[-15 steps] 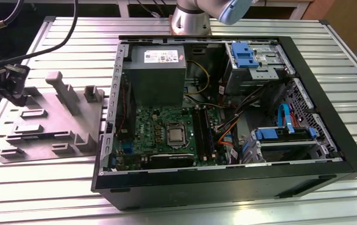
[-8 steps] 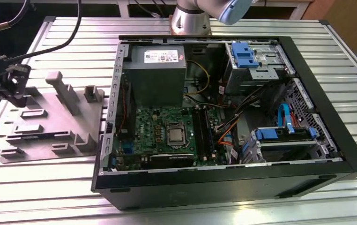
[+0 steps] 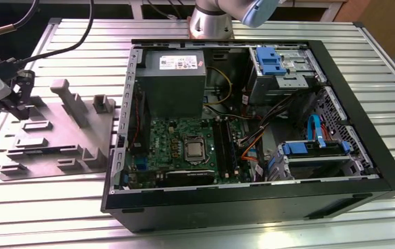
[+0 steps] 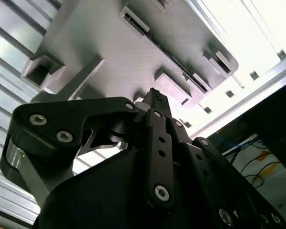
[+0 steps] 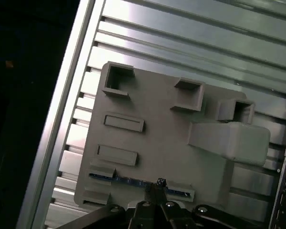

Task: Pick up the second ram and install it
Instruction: 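Pick up the second ram and move it above second insertion slot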

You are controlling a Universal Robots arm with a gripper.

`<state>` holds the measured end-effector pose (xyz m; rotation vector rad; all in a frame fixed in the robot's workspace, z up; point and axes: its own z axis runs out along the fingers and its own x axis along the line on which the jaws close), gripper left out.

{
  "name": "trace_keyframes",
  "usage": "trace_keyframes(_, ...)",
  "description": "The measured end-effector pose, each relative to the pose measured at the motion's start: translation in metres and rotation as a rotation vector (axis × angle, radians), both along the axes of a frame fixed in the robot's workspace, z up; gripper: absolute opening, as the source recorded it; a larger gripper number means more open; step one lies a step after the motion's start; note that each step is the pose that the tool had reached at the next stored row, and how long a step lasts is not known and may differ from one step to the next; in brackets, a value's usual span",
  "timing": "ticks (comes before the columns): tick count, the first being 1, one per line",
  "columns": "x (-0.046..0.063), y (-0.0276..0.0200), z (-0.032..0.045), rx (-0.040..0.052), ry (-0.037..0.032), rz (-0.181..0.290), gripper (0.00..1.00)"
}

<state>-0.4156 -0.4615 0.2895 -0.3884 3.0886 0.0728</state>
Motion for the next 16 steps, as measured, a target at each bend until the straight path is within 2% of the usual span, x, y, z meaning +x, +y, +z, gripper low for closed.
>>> trace_keyframes(16,0.0000,0.0000,-0.0072,-0.0021,0.0021,0.291,0.10)
